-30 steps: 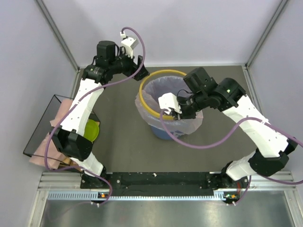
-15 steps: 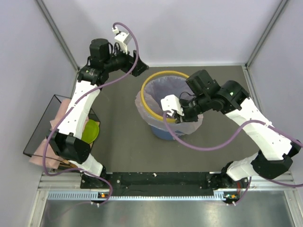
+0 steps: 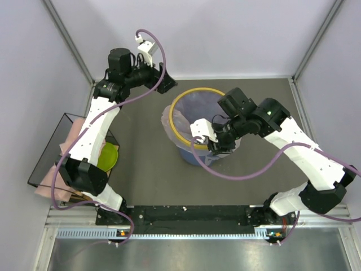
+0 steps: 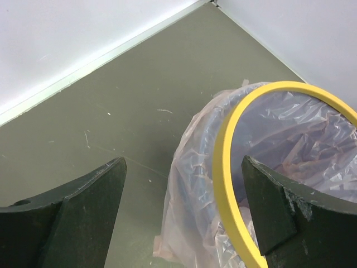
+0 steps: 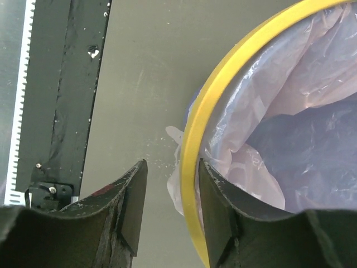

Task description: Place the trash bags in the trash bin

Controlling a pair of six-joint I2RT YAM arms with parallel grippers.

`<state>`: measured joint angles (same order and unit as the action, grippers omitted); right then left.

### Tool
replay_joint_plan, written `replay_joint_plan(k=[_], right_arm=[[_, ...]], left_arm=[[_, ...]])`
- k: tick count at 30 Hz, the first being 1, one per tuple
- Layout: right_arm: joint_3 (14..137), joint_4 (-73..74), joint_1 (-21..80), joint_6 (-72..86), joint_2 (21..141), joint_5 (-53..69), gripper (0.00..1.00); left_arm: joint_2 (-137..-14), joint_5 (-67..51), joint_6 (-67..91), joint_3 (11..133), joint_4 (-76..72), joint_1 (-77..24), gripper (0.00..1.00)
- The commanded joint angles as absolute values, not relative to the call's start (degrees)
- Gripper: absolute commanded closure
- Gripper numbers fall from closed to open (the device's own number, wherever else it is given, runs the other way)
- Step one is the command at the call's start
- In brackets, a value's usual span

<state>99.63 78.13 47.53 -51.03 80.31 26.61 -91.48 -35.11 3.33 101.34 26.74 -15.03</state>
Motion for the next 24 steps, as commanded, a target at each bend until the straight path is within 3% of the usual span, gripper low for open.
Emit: replay_joint_plan(k=[1,4,10,16,21,22,24], right_arm=[[102.74,90.44,48.16,-51.94,80.51,26.81,0.53],[103.53,90.09,48.16,-51.94,81.03,26.81,0.52],[105.64,89.65,48.25,-51.86,80.42,26.81,0.35],[104.68,88.25,48.08,-51.50,79.54,27.33,0.26],[105.20,84.03,46.94,-47.91,78.75,27.68,0.23],[106.16,83.41,45.45,-47.20,78.84,28.03,0.23],[107.75,82.44,43.69,-45.71,80.24,29.18,0.23]], left_arm=[[-88.94,-36.21,3.08,100.64,25.58,-14.77,0.10],[-88.86,-36.12,3.08,100.55,25.49,-14.77,0.10],[-88.24,-37.44,3.34,99.85,24.70,-14.59,0.10],[-87.98,-42.01,3.78,99.58,24.00,-14.50,0.11],[-88.33,-50.00,5.36,100.02,22.59,-14.68,0.24],[-88.50,-52.88,5.97,100.11,22.50,-14.76,0.32],[-89.20,-54.40,5.71,100.72,23.46,-15.38,0.38]])
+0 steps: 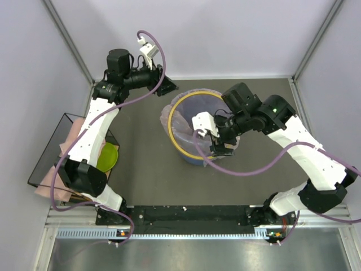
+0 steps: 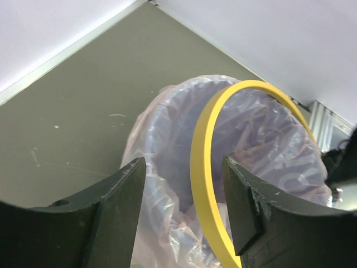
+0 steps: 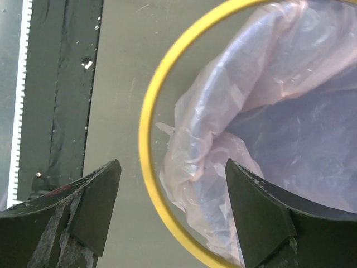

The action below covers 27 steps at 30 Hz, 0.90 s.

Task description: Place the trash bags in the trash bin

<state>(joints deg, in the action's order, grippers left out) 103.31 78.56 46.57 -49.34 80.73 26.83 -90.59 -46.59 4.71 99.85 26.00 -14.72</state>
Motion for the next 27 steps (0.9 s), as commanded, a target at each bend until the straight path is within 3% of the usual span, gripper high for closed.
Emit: replay_joint_plan(k=[1,7,10,16,23,27], right_arm=[[108.97,82.53,42.46,-45.44,80.85,29.27,0.24],[111.00,81.12,37.10,-43.60,86.48,30.41,0.27],[110.92,79.02,35.77,-41.14,89.02,30.50,0.28],[112.50,77.26,35.68,-37.97,90.79,32.34,0.30],[112.24,76.11,35.68,-35.51,90.88,33.22,0.30],[113.38,76.03,35.60,-34.37,91.67,32.96,0.30]], left_arm=[[-89.21,-55.27,4.84,100.72,23.99,-15.73,0.42],[-87.89,-54.68,-0.95,99.06,28.21,-17.49,0.43],[-87.01,-49.93,-4.38,98.09,29.71,-17.84,0.31],[-82.19,-49.65,-17.03,95.63,34.45,-19.69,0.24],[-63.84,-45.54,-9.42,69.91,11.27,-19.86,0.20],[-58.63,-35.88,-8.43,64.52,6.78,-24.25,0.23]])
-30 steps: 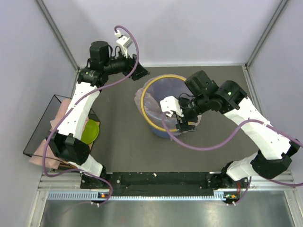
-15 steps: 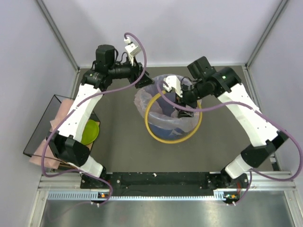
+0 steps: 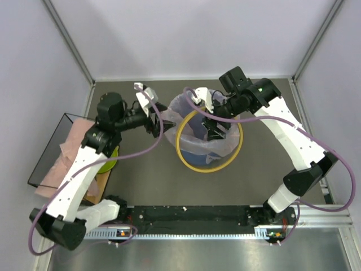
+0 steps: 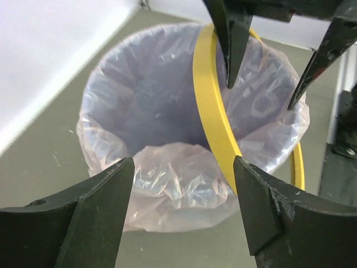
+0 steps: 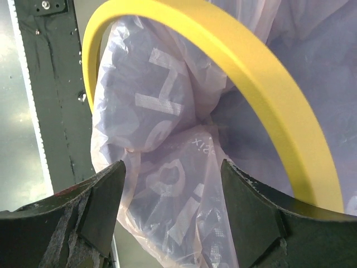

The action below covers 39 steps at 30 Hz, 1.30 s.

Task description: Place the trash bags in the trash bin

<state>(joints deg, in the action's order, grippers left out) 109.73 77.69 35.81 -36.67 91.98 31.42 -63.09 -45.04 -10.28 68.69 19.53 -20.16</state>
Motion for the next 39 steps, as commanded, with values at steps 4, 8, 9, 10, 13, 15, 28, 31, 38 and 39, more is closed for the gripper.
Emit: replay_joint_plan(k=[4,8,9,10,13,15,28,31,38,39], right_arm=[[113.64,76.03,35.60,-33.93,92.02,32.61,0.30],[113.82,75.76,35.60,-33.58,92.37,32.87,0.30],[113.82,75.76,35.51,-33.57,92.46,32.87,0.30],[113.82,75.67,35.51,-33.57,92.55,32.87,0.30],[113.56,75.67,35.42,-33.66,92.46,33.05,0.30],[113.47,75.67,35.42,-33.75,92.37,32.96,0.30],[113.99,75.76,35.07,-32.96,91.58,34.10,0.30],[114.87,75.94,34.19,-32.35,90.53,37.51,0.30],[116.37,75.32,30.68,-33.14,86.14,50.09,0.29],[116.45,75.15,29.89,-32.18,85.78,51.66,0.29]], left_arm=[[-55.99,-21.74,-15.97,61.09,4.84,-32.77,0.25],[-56.95,-11.90,-20.03,61.43,4.66,-40.84,0.26],[-57.39,-10.30,-21.26,61.61,4.48,-42.00,0.27],[-57.91,-8.80,-23.27,61.87,4.40,-43.06,0.28],[-60.72,-3.35,-26.36,63.36,5.62,-46.22,0.32],[-62.84,-1.77,-26.63,64.68,6.33,-46.58,0.34],[-67.32,3.25,-28.39,69.69,11.25,-47.02,0.90],[-67.50,2.90,-27.78,71.27,12.56,-47.11,1.00],[-68.99,0.53,-24.35,77.42,19.59,-47.11,1.00],[-69.08,0.27,-23.13,78.21,21.60,-47.11,1.00]])
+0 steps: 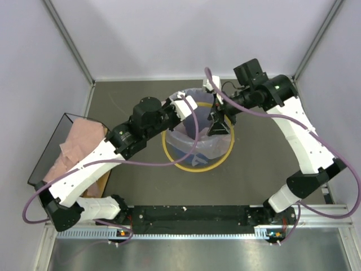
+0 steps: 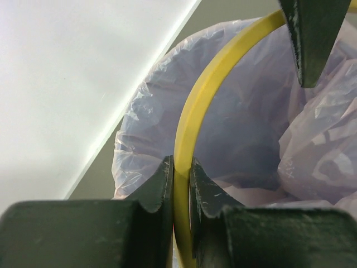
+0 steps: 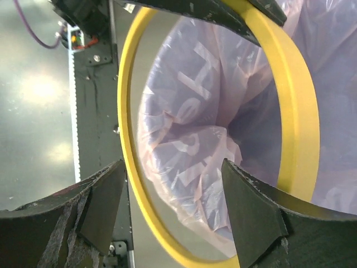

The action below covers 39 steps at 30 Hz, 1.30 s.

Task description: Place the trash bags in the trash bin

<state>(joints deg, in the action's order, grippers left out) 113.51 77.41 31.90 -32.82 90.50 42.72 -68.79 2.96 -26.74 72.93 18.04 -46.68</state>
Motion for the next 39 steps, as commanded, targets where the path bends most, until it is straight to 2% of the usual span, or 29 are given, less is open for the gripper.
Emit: replay_joint_plan(k=[1,9,14,16,20,25,28,29,30,31,39], right_arm=[[116.54,73.93,29.19,-31.30,85.00,52.46,0.29],[116.19,60.75,19.61,-15.24,82.01,57.13,0.26],[116.72,51.43,18.46,-8.97,80.42,48.01,0.23],[117.24,49.49,18.37,-8.18,80.86,42.82,0.21],[117.60,49.57,18.37,-7.82,82.88,32.10,0.20],[116.37,50.45,18.37,-7.82,86.12,25.67,0.20],[114.53,51.41,18.37,-8.79,87.97,24.35,0.26],[114.00,51.42,18.37,-8.88,88.41,23.82,0.31],[113.65,51.68,18.46,-9.31,88.85,23.64,0.41],[113.29,52.11,18.37,-9.40,89.47,23.73,0.44],[111.10,52.91,18.37,-10.90,92.11,26.72,0.53]], left_arm=[[-69.78,0.26,-22.07,80.14,22.84,-47.11,1.00],[-76.63,-8.08,-10.65,93.32,38.56,-42.63,1.00],[-92.00,-14.41,-0.29,116.94,54.98,-33.59,1.00],[-95.52,-14.51,-0.44,122.93,55.81,-31.65,1.00],[-99.84,-10.98,-3.08,128.49,59.75,-31.12,1.00],[-99.85,-12.39,-2.81,125.60,59.85,-29.53,1.00],[-100.02,-12.48,-2.46,123.75,59.85,-28.83,1.00],[-100.19,-12.92,-1.42,123.31,59.77,-28.31,1.00],[-100.63,-14.40,-1.15,122.96,59.68,-26.91,1.00],[-100.81,-14.67,-1.14,122.96,59.33,-26.46,1.00],[-100.90,-15.38,-3.34,120.94,57.57,-25.66,1.00]])
